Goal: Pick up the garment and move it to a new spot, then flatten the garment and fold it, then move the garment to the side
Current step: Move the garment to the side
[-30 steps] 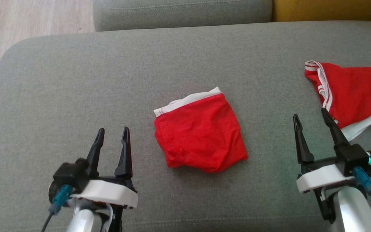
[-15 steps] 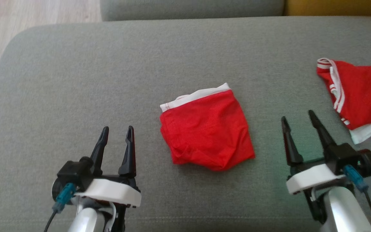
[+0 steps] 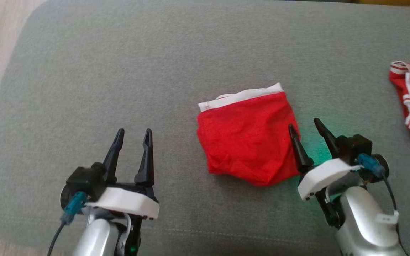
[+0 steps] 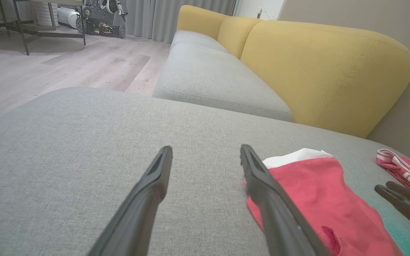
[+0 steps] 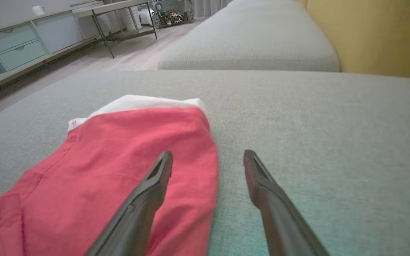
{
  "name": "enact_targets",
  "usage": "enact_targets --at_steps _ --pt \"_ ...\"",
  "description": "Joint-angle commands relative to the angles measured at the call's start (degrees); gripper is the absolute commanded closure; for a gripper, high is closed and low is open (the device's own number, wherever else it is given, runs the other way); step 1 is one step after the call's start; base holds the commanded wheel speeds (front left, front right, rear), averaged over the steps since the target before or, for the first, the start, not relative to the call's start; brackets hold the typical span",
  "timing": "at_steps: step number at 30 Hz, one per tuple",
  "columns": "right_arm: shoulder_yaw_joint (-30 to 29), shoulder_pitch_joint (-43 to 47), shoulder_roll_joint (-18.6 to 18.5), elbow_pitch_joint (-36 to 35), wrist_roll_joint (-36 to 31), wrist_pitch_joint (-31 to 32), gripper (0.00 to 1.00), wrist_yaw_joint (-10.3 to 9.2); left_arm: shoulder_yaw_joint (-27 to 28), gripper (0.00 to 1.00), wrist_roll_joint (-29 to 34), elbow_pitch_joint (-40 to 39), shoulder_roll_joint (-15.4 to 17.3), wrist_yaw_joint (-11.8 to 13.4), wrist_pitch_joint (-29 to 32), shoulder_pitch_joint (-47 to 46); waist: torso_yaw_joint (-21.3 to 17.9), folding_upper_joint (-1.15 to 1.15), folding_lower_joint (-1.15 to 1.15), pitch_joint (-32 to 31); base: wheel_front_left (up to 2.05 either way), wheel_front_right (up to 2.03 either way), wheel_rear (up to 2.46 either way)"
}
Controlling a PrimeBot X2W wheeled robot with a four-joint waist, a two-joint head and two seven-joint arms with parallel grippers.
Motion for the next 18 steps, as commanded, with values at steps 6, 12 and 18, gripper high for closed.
enact_targets --at_steps 6,12,18 --pt "2.1 -4.7 0.4 4.9 3.6 1.9 0.0 -0.05 0.9 0.0 0.0 -1.8 0.3 0.3 -0.3 -2.8 1.9 0.0 0.0 0.6 0.0 0.0 0.0" --pt "3.5 -6.2 0.2 9.7 5.3 3.3 0.0 -0.05 0.8 0.0 -0.1 -2.1 0.3 0.5 -0.3 -3.0 2.5 0.0 0.0 1.1 0.0 0.0 0.0" --pt "10.6 -7.7 -1.3 11.3 9.2 4.7 1.0 -0.05 1.1 0.0 -0.1 -2.5 0.3 0.6 -0.3 -3.7 2.2 0.0 0.0 2.0 0.0 0.0 0.0"
